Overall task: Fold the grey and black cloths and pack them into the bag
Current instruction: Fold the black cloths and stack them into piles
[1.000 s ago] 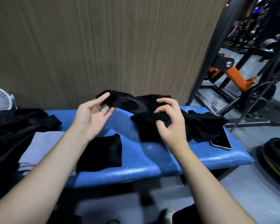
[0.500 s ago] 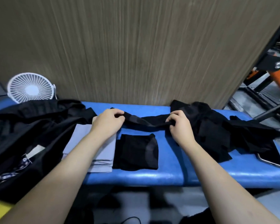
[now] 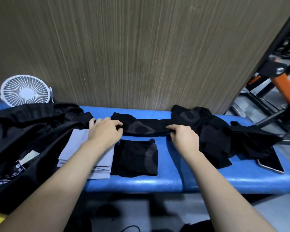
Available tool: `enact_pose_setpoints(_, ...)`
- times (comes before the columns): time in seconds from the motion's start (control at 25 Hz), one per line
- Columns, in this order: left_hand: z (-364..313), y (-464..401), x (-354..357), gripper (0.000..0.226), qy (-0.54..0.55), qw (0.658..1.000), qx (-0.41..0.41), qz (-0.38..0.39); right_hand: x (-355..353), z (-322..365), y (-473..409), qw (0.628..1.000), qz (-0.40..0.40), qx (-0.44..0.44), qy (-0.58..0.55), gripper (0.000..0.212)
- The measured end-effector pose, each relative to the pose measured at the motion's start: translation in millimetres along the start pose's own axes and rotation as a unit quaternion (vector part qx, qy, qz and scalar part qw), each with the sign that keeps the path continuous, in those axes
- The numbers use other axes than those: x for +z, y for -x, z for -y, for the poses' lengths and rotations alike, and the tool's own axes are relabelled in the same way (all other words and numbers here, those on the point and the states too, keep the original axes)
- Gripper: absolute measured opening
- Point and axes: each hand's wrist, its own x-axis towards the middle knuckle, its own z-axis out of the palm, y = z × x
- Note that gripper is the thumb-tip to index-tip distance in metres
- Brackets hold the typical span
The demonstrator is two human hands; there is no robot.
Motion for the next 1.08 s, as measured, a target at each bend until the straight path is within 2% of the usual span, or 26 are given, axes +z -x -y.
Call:
enact_pose_setpoints(0.16, 0.2, 0.7, 5.9, 0.044, -0.039, 0.999, 0.015, -0.02, -3.2, -0.7, 2.6, 0.999, 0.005, 0.015, -0.051, 0.036)
enact_pose_setpoints(0.32, -5.6, 2.4, 9.5, 0.048, -0.053, 0.994, 0.061, -0.067, -5.4, -4.9, 1.1, 0.982, 0.004, 0.048, -0.185, 0.04)
enact_pose_setpoints(0.48, -22.7, 5.5, 16.8, 0.047, -0.055, 0.991, 0.121, -0.009, -6.3, -3.4, -0.5, 0.951, 0.014, 0.069, -0.3, 0.043)
enact_pose_setpoints(0.64, -31.2, 4.2, 16.3, 0.047, -0.043, 0.993, 0.102, 0.042, -5.4, 0.9, 3.0, 0.955, 0.014, 0.081, -0.286, 0.04)
enact_pose_setpoints(0.84, -26.6, 4.1, 14.4, 0.043, -0.047, 0.995, 0.093, 0.006, -12.5, 14.0, 2.8, 0.962, -0.109, 0.079, -0.237, 0.039)
enact_pose_setpoints(0.92, -23.4, 4.9, 14.1, 0.044, -0.048, 0.995, 0.089, 0.023, -11.8, 18.4, 2.4, 0.964, -0.131, 0.057, -0.226, 0.037)
enact_pose_setpoints(1.08, -16.6, 4.0, 19.2, 0.047, -0.022, 0.993, 0.103, 0.044, -3.2, 34.8, 4.3, 0.964, -0.098, -0.041, -0.243, 0.034)
